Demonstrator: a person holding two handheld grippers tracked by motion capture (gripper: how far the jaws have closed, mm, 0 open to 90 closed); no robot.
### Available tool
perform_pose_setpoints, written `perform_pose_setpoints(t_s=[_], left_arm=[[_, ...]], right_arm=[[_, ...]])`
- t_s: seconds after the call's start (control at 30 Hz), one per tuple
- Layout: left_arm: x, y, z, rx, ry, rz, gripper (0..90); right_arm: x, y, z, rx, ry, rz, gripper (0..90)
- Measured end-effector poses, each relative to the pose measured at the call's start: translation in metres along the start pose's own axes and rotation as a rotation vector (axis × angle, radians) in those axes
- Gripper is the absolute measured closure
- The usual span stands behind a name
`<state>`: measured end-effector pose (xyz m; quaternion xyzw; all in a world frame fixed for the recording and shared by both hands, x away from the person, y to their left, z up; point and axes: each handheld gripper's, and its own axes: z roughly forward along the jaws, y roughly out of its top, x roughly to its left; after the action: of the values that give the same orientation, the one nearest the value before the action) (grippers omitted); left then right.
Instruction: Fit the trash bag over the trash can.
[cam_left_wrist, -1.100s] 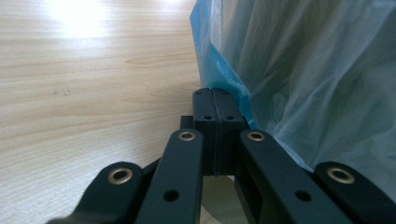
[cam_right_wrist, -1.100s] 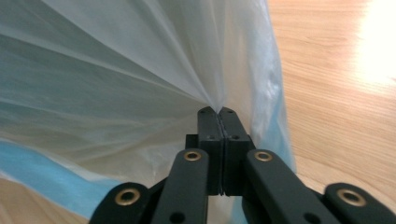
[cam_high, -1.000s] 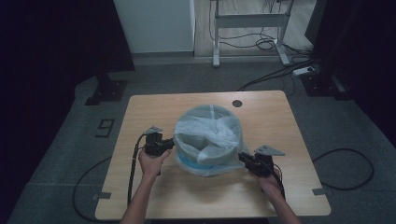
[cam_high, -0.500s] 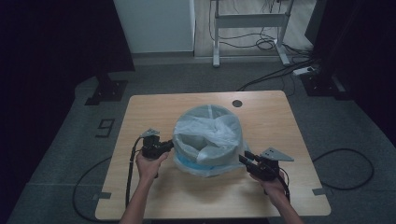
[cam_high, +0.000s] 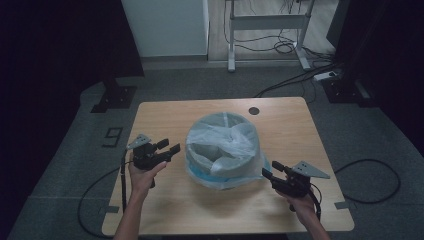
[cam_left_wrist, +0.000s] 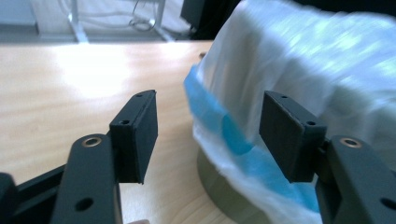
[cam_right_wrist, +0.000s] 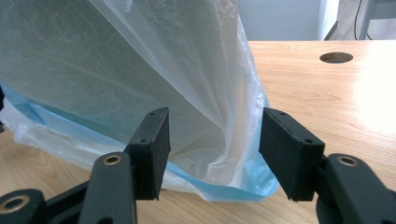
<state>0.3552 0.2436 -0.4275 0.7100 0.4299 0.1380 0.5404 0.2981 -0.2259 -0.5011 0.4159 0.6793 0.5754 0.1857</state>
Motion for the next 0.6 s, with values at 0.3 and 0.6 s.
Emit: perform_pose_setpoints(t_s=[0.3, 0.6], left_arm=[[-0.011, 0.025, -0.011, -0.067, -0.115, 0.15, 36.4], [-0.011, 0.033, -0.009, -0.08, -0.184, 0.182, 35.5]], right_arm=[[-0.007, -0.004, -0.013, -0.006, 0.023, -0.002, 41.7], [-0.013, -0.009, -0.014, 0.003, 0.026, 0.005, 41.3]])
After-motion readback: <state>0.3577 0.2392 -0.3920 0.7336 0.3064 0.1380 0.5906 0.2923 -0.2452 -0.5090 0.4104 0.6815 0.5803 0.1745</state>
